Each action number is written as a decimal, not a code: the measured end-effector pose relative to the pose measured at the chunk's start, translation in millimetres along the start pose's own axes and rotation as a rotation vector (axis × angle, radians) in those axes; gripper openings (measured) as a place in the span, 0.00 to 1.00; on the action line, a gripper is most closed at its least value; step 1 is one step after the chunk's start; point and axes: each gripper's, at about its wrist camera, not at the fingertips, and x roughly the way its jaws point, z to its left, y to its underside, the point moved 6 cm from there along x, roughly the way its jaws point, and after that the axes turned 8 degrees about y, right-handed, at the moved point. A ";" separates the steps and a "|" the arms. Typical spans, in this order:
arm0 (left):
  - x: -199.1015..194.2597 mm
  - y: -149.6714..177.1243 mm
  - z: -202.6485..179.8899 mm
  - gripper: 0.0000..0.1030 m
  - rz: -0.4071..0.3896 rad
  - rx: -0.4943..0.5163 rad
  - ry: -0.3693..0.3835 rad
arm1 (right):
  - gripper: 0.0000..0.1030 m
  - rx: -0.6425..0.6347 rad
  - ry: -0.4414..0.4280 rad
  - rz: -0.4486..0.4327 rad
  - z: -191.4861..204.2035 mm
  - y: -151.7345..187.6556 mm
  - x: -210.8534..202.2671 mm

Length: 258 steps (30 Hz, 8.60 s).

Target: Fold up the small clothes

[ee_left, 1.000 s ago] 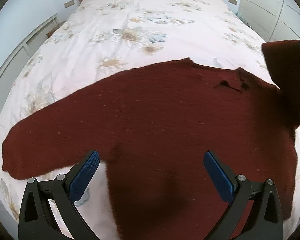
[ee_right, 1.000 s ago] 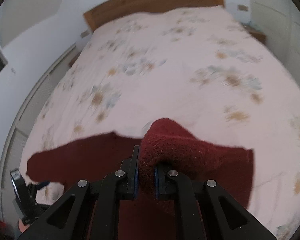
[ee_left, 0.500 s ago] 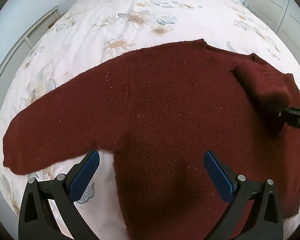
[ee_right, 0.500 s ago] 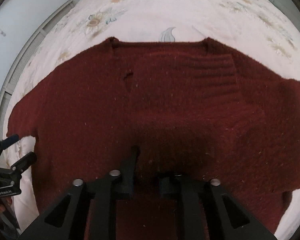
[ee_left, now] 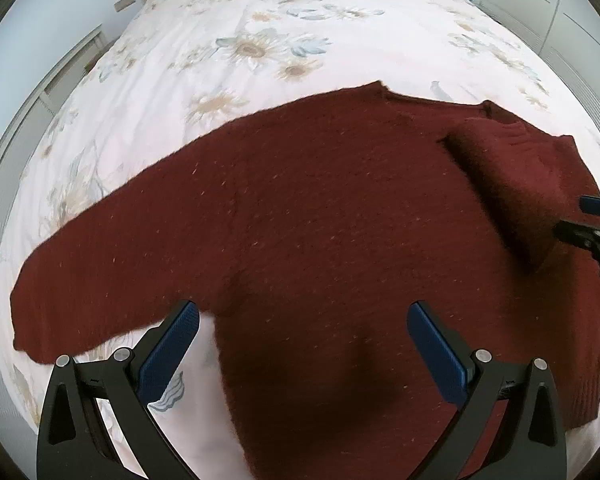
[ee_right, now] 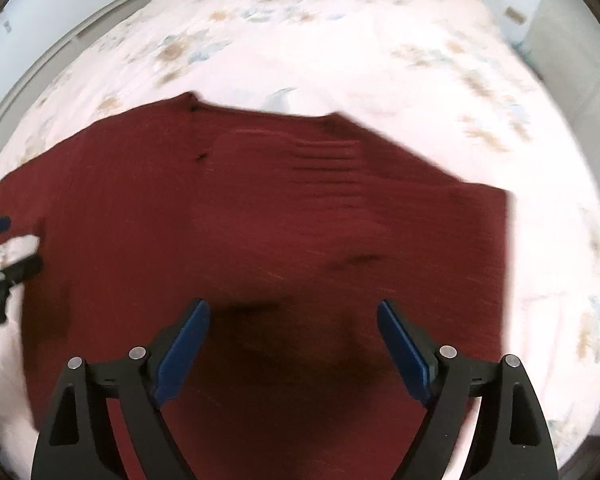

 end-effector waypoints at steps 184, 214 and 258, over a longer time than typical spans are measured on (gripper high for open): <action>6.0 -39.8 11.2 0.99 -0.114 -0.116 0.109 | 1.00 0.210 0.031 -0.113 -43.7 62.5 -29.8; -30.4 110.8 361.5 0.70 -0.090 -0.995 -0.122 | 1.00 0.280 0.093 -0.081 -65.0 91.1 -42.6; -5.3 -114.8 -72.8 0.11 -0.159 -0.032 0.244 | 1.00 0.290 0.095 -0.151 -101.6 53.5 -63.3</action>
